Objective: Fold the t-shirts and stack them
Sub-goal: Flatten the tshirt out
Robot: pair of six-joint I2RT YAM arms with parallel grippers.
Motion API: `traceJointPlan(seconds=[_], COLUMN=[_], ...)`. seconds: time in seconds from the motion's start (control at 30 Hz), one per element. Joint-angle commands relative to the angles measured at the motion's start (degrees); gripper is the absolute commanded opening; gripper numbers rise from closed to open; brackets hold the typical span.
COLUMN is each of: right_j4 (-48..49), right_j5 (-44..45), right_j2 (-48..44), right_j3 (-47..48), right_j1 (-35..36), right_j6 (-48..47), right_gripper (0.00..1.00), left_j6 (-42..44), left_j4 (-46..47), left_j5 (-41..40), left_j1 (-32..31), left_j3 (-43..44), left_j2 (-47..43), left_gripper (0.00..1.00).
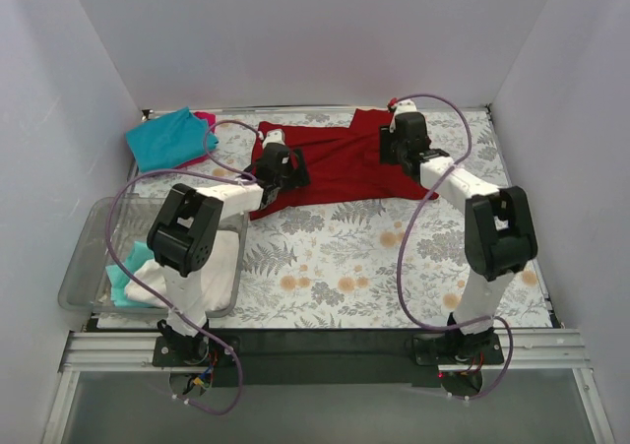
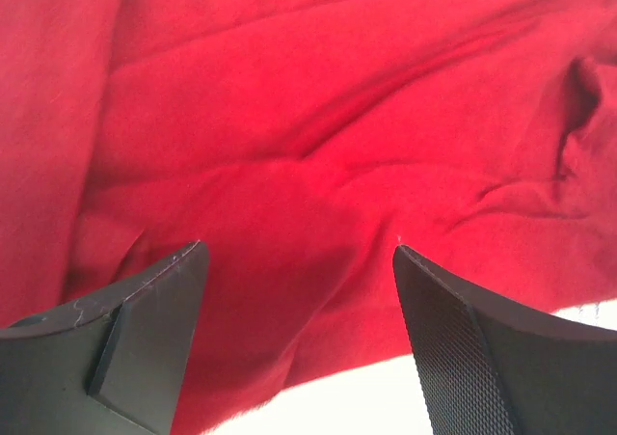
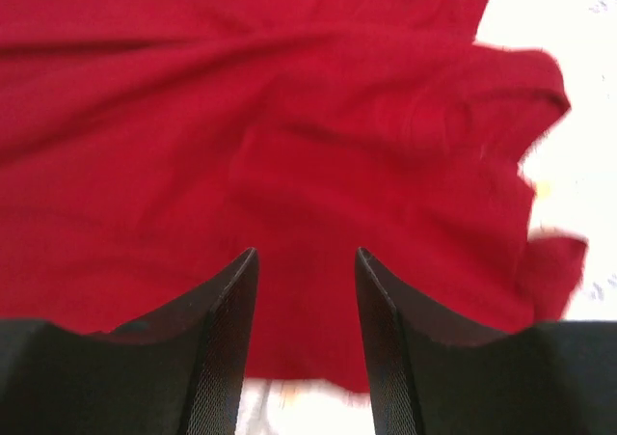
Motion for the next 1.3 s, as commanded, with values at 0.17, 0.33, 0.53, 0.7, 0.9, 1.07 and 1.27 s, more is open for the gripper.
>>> traceJointPlan(seconds=[0.17,0.33,0.53,0.7,0.9,1.07,1.27], right_j4=[1.6,1.3,1.6,1.6,1.5,0.3,-0.4], right_j5=[-1.9,0.9,1.3,0.1,-0.2,-2.6,-3.8], right_j2=[16.5,18.2,18.0,19.2,20.7,21.3,21.7], right_j3=[15.1,15.6,14.6,15.5,16.1,16.8,17.5], right_j1=[-6.3,-9.2,-12.2,-13.4,-14.2,-14.5,-14.6], right_j6=[-1.4,-1.6,-1.0,-0.7,-0.3,-0.3,0.0], right_gripper=[0.38,0.38,0.38,0.38,0.38,0.36,0.14], left_j6=[2.9,3.8,3.5,3.3,3.4,3.4,3.4], left_j4=[1.1,0.8,0.9,1.1,1.2,1.4,1.4], left_j5=[-2.6,-4.6,-3.6,-3.4,-3.7,-3.7,-4.3], left_j1=[-0.5,-0.5,-0.5,-0.5,-0.5,-0.5,-0.5], left_j3=[5.5,5.1,4.2,3.4,1.8,1.2,0.5], left_j2=[3.4,4.1,4.1,4.3,3.3,2.5,1.5], left_gripper=[0.69,0.66,0.66,0.66,0.66,0.66,0.66])
